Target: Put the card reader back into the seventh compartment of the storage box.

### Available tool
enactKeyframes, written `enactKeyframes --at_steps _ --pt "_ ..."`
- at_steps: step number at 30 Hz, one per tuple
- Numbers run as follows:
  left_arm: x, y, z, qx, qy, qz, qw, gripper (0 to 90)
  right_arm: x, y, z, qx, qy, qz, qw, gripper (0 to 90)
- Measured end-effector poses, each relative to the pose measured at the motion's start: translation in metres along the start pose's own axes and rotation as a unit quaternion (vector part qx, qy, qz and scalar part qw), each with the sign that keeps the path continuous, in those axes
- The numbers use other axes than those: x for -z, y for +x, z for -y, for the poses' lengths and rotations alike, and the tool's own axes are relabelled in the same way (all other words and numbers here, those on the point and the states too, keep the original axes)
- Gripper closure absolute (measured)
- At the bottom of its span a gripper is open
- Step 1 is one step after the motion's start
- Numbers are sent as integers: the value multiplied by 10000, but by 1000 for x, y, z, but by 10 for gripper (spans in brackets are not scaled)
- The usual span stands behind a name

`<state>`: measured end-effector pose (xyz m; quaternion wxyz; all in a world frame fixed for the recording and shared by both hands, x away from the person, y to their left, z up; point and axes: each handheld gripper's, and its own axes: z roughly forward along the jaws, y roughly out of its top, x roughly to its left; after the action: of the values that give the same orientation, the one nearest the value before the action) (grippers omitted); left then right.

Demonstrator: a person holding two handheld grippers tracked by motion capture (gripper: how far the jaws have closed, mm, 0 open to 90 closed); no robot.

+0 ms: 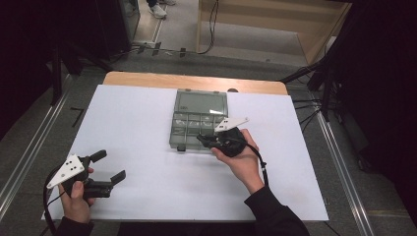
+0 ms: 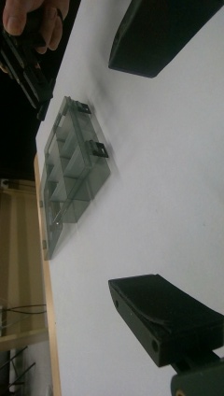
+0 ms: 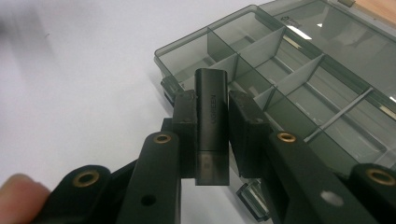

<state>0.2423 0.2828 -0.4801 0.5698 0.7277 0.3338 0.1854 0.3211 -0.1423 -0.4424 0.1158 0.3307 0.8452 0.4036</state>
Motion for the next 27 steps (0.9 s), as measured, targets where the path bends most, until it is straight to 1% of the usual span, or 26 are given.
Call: enactKeyframes --at_steps 12,22,27 --pt "0 0 0 7 -3 3 10000 0 -2 -6 -3 -158 -2 87 9998 720" --pt "0 0 0 -1 -2 -1 10000 0 -8 -8 -4 -259 14 212 9994 720" --pt "-1 0 0 8 6 6 10000 0 -10 -11 -4 -282 14 231 9993 720"
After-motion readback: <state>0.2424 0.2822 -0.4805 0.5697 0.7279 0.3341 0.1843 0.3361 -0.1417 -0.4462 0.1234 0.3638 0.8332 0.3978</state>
